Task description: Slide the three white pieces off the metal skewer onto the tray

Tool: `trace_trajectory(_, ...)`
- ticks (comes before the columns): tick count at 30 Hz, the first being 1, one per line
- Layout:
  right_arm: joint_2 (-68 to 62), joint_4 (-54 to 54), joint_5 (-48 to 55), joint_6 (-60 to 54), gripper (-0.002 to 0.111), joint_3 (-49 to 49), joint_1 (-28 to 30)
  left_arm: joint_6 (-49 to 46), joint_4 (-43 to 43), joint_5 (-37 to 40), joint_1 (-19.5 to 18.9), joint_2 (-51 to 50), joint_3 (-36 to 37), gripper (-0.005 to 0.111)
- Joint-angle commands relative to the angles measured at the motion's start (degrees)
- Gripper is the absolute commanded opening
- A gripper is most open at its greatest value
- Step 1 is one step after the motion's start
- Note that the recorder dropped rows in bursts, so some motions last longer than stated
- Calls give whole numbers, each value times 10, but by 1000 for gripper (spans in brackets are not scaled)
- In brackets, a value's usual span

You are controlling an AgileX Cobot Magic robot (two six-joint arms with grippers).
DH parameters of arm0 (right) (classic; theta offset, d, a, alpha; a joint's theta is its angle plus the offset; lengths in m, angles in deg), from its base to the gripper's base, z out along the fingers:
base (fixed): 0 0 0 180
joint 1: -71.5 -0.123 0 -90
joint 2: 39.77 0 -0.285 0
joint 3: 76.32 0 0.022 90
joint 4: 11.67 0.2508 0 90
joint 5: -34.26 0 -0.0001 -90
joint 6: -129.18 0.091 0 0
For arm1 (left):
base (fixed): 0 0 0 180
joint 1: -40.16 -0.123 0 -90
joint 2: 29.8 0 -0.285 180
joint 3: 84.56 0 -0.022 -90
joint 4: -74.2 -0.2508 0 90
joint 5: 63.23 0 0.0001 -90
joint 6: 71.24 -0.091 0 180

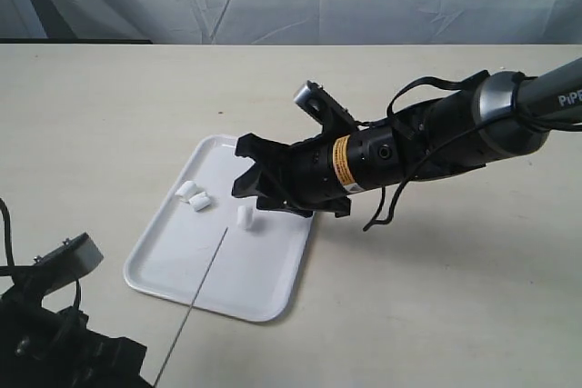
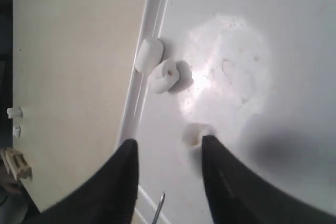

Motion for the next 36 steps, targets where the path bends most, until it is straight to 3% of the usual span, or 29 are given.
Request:
trace_trajectory(1, 1, -7, -23, 4, 49, 3, 3, 8, -10, -30, 2, -3, -4, 0)
trace_trajectory(8, 20, -21, -108, -15, 49, 3, 3, 12, -26, -43, 2, -99, -94, 0)
trace_trajectory(16, 70, -51, -118, -16, 49, 3, 3, 11, -40, -109, 2, -226, -167, 0)
trace_trajectory(23, 118, -95, -102, -16, 49, 3, 3, 6, -45, -105, 2, -308, -207, 0)
trace_trajectory(36, 125, -125, -98, -9, 49, 3, 3, -58, -35, -92, 2, -322, -225, 3)
